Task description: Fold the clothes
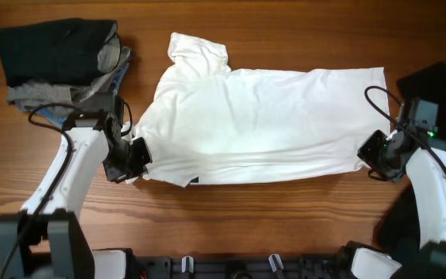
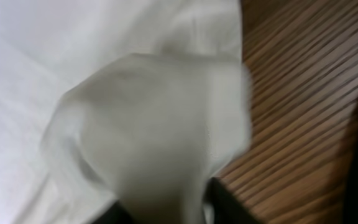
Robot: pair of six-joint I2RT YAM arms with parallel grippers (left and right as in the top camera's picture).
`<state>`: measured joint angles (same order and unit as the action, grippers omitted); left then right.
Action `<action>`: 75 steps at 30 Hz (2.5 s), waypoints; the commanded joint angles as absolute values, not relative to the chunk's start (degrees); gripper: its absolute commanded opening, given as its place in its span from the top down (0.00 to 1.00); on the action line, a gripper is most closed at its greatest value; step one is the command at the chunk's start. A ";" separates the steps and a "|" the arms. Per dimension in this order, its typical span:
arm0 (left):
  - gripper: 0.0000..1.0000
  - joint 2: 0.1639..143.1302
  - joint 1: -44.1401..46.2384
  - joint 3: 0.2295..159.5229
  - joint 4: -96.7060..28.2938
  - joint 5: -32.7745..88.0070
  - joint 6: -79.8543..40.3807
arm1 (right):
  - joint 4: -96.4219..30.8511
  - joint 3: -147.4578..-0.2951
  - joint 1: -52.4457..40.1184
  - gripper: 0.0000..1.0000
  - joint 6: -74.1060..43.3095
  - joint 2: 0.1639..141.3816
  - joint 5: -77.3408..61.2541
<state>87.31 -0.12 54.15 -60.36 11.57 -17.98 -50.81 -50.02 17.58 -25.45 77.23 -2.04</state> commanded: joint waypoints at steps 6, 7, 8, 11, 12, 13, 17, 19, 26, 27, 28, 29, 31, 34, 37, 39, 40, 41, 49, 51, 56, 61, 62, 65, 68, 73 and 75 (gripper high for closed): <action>0.44 84.31 -0.27 55.18 -69.73 12.49 -20.99 | -53.69 -56.58 17.87 0.27 -20.80 73.25 -2.79; 0.44 84.31 -0.27 57.30 -71.46 12.80 -20.97 | -53.76 -58.30 17.87 0.27 -18.57 73.25 -5.54; 0.44 84.31 -0.27 59.83 -73.14 12.82 -20.80 | -53.76 -60.23 17.87 0.27 -16.23 73.21 -9.02; 0.51 84.31 -0.08 72.31 -68.93 14.79 -14.61 | -51.92 -63.07 17.87 0.27 -13.45 73.12 -17.80; 0.55 84.31 0.21 74.54 -64.42 15.66 -10.90 | -50.92 -63.07 17.87 0.27 -13.56 73.17 -18.85; 0.60 84.31 0.64 75.90 -58.57 15.59 -7.81 | -50.06 -63.05 17.87 0.26 -13.69 73.19 -19.64; 0.65 89.08 1.76 76.20 -36.07 14.52 -4.69 | -49.80 -63.05 17.87 0.25 -13.85 73.49 -19.57; 0.56 95.88 1.80 76.23 -26.35 14.81 -4.73 | -49.74 -63.05 17.87 0.25 -13.89 73.87 -19.38; 0.21 121.97 4.25 76.23 6.46 19.05 -4.89 | -49.98 -63.02 17.87 0.24 -13.89 75.68 -19.35; 0.22 124.33 4.71 76.23 9.34 19.05 -4.89 | -50.11 -63.00 17.87 0.24 -13.89 75.96 -19.35; 0.23 125.75 4.99 76.20 11.38 19.05 -4.91 | -50.22 -62.98 17.87 0.24 -13.89 76.27 -19.35; 0.24 127.48 5.30 76.20 13.72 19.03 -4.91 | -50.24 -62.98 17.87 0.24 -13.91 76.58 -19.38; 0.31 129.71 5.52 76.20 16.14 19.03 -4.91 | -50.41 -62.98 17.87 0.24 -13.91 76.73 -19.35; 0.42 132.05 5.52 76.20 16.14 18.83 -4.91 | -50.59 -62.98 17.87 0.24 -13.91 76.73 -19.38; 0.93 131.57 5.52 76.20 17.04 19.44 -5.74 | -50.65 -62.98 17.87 0.24 -13.89 76.73 -19.38; 0.96 130.02 5.45 76.20 17.80 20.69 -10.31 | -50.54 -62.98 17.87 0.24 -13.89 76.73 -19.35; 0.96 128.77 5.32 76.20 17.80 21.89 -11.81 | -50.17 -62.98 17.87 0.24 -13.87 76.73 -19.35; 0.96 126.85 5.13 76.20 17.78 23.22 -13.02 | -49.04 -62.98 17.87 0.24 -13.56 76.86 -19.35; 0.96 110.67 5.04 76.20 12.03 30.02 -15.86 | -30.17 -62.89 17.87 0.20 -13.56 89.49 -7.60; 0.96 110.02 5.04 76.20 7.73 30.02 -15.86 | -19.73 -62.89 17.89 0.22 -13.45 94.06 -4.73; 0.96 110.02 5.04 76.20 -4.38 29.91 -13.65 | -6.63 -62.92 20.43 0.26 -13.41 100.73 3.90; 0.96 110.02 5.04 76.20 -5.50 28.86 -12.21 | -1.34 -62.96 24.97 0.27 -13.78 109.65 -3.18; 0.96 110.02 5.04 76.20 -5.52 28.86 -12.21 | -0.10 -62.96 24.71 0.26 -14.06 111.68 -7.05; 0.96 110.02 5.04 76.20 -6.33 28.40 -12.21 | 2.09 -62.96 23.62 0.16 -14.26 115.07 -7.35; 0.96 110.02 5.04 76.20 -7.62 26.46 -12.21 | 3.40 -62.96 23.59 0.13 -16.12 117.34 -12.19; 0.96 110.02 5.04 76.20 -8.62 24.80 -12.21 | 5.96 -62.96 22.00 0.29 -15.62 120.03 -19.38; 0.96 110.02 5.04 76.20 -8.62 24.80 -12.21 | 6.63 -62.96 22.02 0.34 -15.64 120.03 -19.40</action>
<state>110.04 5.19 76.14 -8.69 25.61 -13.58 7.03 -63.53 22.59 -14.90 117.21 -16.73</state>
